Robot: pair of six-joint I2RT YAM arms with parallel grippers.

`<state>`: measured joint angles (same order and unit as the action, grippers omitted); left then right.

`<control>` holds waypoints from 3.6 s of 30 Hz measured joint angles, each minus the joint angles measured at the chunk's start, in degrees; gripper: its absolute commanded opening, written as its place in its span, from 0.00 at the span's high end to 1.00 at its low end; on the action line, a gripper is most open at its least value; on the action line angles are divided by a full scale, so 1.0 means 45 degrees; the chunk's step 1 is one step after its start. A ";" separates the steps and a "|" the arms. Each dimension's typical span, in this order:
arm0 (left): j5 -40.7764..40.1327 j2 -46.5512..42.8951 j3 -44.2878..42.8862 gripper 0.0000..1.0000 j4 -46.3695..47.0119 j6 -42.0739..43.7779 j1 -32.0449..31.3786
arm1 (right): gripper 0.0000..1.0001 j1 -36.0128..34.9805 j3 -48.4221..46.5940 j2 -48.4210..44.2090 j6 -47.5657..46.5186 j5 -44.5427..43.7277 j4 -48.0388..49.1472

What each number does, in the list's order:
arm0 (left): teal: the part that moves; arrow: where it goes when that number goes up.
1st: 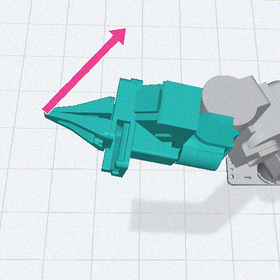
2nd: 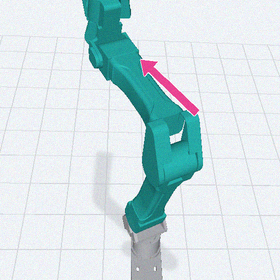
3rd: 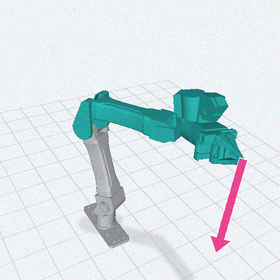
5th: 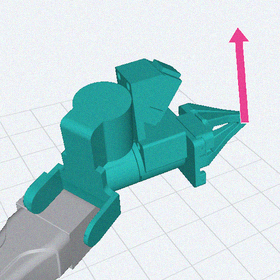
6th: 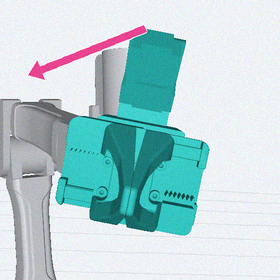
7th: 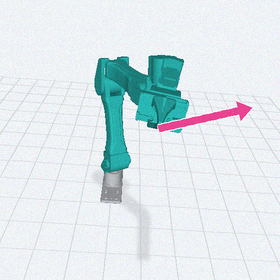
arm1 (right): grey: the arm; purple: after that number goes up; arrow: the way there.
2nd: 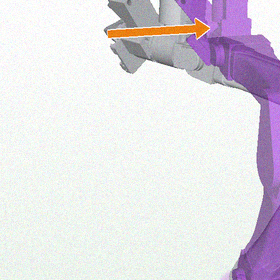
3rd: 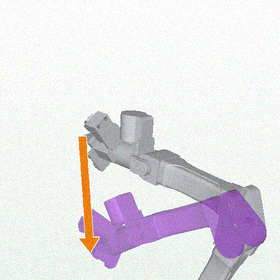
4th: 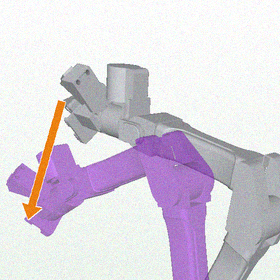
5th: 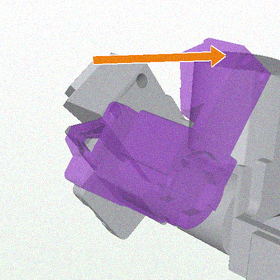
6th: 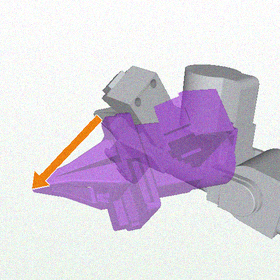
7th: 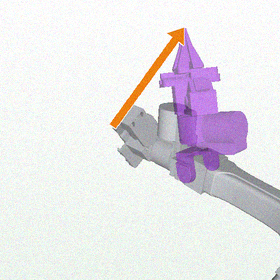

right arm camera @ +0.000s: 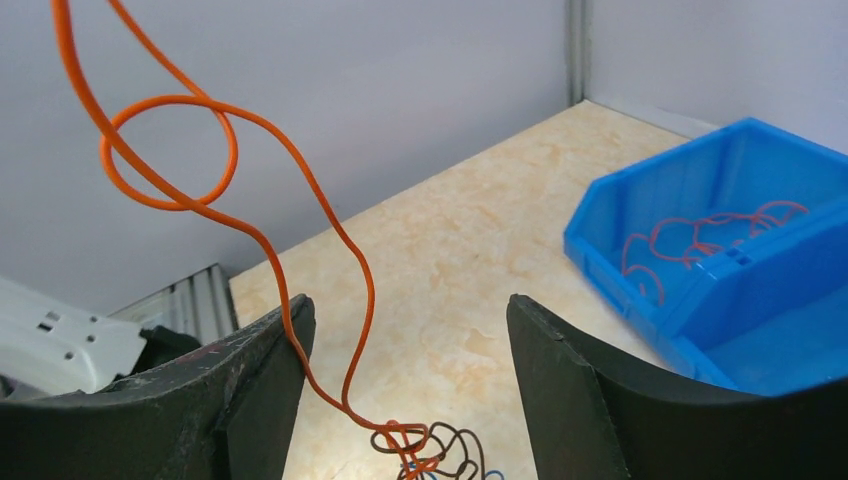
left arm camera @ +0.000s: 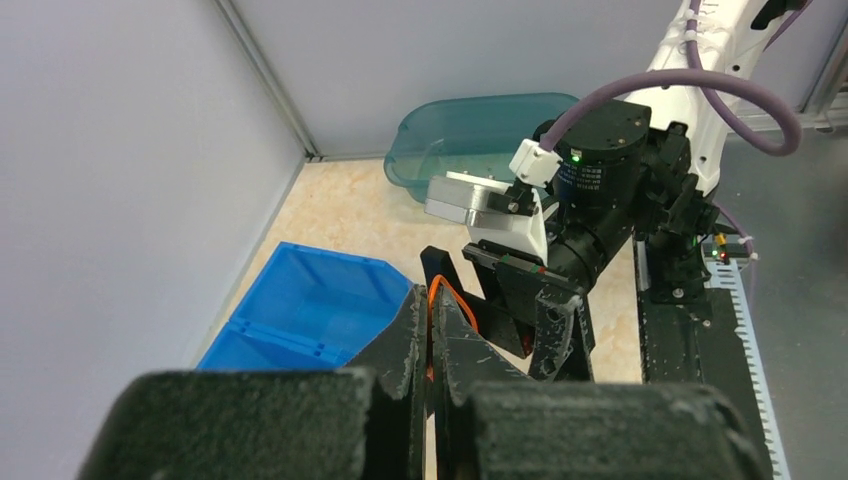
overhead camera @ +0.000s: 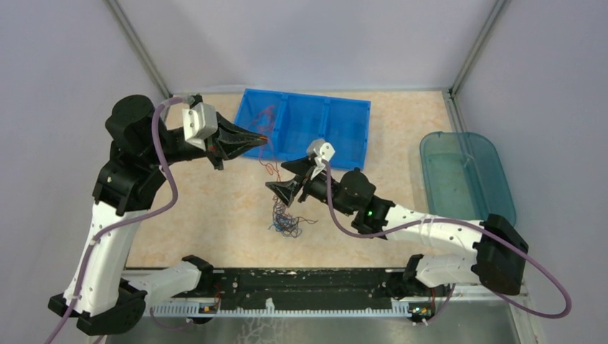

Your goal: Untangle the cables

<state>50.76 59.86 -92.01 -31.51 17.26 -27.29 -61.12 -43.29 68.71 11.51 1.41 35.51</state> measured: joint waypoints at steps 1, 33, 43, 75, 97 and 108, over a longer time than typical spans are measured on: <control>-0.0005 0.0068 -0.0034 1.00 -0.0024 -0.0068 0.0000 | 0.29 -0.0015 0.0000 0.0019 -0.0005 -0.0335 -0.0107; -0.0597 -0.0024 -0.0539 1.00 -0.0763 0.0049 0.0000 | 0.41 -0.0083 0.0321 -0.1491 -0.1452 -0.3653 -0.1744; -0.0194 0.0078 -0.1069 1.00 -0.0748 -0.0457 0.0000 | 0.41 -0.0107 -0.0170 -0.0525 -0.1554 -0.4303 -0.1243; 0.0073 0.1914 -0.5430 1.00 -0.0617 -0.1044 0.0000 | 0.41 -0.0792 0.0559 0.4085 0.0559 -0.4964 0.2225; -0.2229 0.2200 -0.7223 1.00 0.2744 0.0029 0.0000 | 0.30 -0.0797 0.2895 0.4085 0.1418 -0.4993 0.3895; -0.2579 0.2040 -0.6256 1.00 0.3288 0.0811 0.0000 | 0.21 -0.0801 0.3351 0.0437 0.0665 -0.0311 0.4731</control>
<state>39.16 69.04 -120.16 -16.71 20.91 -27.29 -64.73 -28.21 70.67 14.50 0.01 56.80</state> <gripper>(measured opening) 0.008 0.776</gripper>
